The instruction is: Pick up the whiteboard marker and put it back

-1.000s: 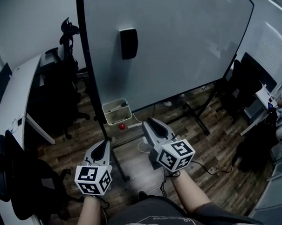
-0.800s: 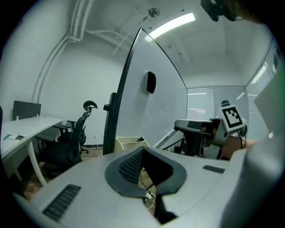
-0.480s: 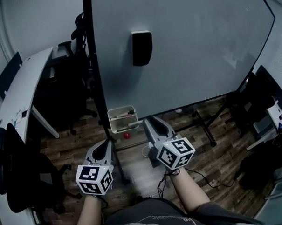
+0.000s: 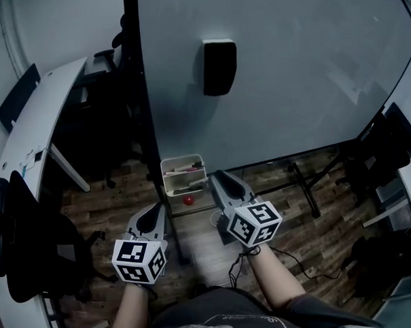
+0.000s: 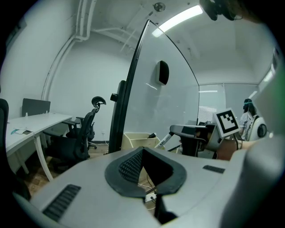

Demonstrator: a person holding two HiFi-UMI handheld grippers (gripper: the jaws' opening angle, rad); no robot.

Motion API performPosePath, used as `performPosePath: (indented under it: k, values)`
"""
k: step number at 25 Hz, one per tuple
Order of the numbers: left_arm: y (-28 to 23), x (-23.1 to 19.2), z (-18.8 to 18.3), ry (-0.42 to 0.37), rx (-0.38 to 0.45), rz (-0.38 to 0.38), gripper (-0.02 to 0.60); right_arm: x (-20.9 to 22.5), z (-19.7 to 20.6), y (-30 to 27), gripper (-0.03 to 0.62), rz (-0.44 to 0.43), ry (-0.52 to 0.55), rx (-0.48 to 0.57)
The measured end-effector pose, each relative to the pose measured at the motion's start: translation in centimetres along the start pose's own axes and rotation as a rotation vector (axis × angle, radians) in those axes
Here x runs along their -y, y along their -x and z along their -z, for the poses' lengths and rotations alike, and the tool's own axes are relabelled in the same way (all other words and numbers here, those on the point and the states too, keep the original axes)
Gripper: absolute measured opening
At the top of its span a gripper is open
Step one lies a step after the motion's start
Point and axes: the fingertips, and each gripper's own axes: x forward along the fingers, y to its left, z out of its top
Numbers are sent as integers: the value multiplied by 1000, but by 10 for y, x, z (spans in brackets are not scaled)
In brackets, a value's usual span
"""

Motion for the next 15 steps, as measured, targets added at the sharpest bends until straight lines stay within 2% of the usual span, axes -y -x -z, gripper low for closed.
performPosePath:
  k: [8, 15]
  values:
    - [-2, -1, 6, 9, -10, -7, 12, -2, 11, -3, 89, -4, 39, -36]
    - [6, -1, 8, 11, -8, -13, 12, -1, 20, -1, 89, 25, 49, -74]
